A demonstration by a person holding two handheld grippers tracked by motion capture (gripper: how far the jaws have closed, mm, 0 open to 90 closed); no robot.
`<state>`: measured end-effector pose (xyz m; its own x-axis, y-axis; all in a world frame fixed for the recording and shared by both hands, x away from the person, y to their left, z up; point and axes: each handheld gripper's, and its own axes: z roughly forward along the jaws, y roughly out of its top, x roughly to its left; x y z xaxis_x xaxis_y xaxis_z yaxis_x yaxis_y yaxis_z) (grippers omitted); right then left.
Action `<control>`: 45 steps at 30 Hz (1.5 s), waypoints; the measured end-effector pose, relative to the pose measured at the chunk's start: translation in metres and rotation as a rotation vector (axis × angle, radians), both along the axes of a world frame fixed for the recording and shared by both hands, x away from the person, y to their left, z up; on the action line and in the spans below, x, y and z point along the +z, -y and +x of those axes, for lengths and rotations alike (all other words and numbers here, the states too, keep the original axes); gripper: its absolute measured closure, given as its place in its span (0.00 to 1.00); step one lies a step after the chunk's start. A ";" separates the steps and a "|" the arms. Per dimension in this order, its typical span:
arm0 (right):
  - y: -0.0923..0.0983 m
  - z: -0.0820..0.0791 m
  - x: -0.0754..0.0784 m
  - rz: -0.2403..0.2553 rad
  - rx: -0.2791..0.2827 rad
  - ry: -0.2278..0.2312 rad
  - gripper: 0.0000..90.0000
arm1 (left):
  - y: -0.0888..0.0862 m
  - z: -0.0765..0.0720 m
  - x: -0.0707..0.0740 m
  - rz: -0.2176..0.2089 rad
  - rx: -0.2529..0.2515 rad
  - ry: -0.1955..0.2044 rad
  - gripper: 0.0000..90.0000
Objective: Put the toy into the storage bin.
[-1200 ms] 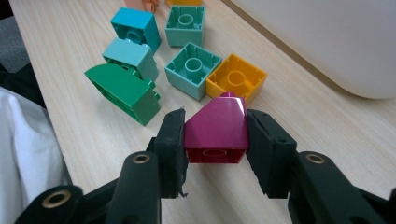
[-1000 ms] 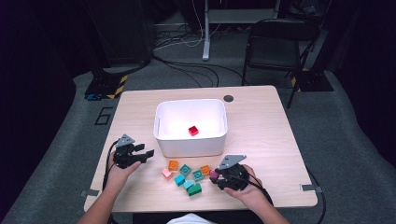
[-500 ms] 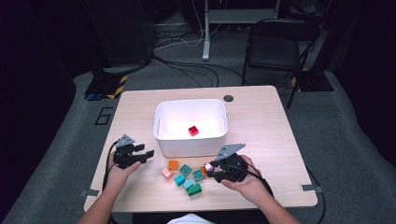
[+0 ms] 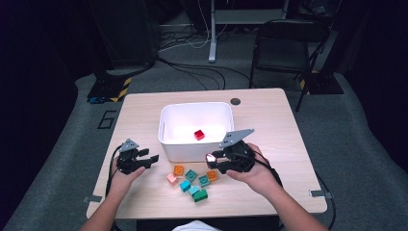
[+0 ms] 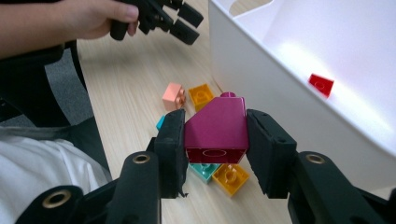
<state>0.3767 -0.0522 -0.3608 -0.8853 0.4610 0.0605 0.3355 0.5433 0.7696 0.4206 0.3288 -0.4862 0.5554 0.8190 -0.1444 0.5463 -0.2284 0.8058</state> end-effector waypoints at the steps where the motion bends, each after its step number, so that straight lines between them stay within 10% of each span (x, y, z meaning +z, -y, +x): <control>1: 0.000 0.000 0.000 0.000 0.000 0.000 0.65 | 0.000 0.000 0.000 0.003 -0.003 -0.005 0.44; 18: -0.011 0.049 0.040 -0.004 -0.036 0.031 0.65 | 0.000 -0.001 0.000 -0.005 0.002 -0.007 0.44; 45: -0.069 0.112 0.041 0.012 -0.054 0.075 0.65 | 0.001 -0.003 0.000 0.004 -0.015 -0.002 0.44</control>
<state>0.4890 0.0171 -0.3197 -0.8613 0.5081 0.0010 0.3057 0.5167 0.7997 0.4175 0.3275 -0.4860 0.5672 0.8113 -0.1418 0.5444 -0.2401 0.8038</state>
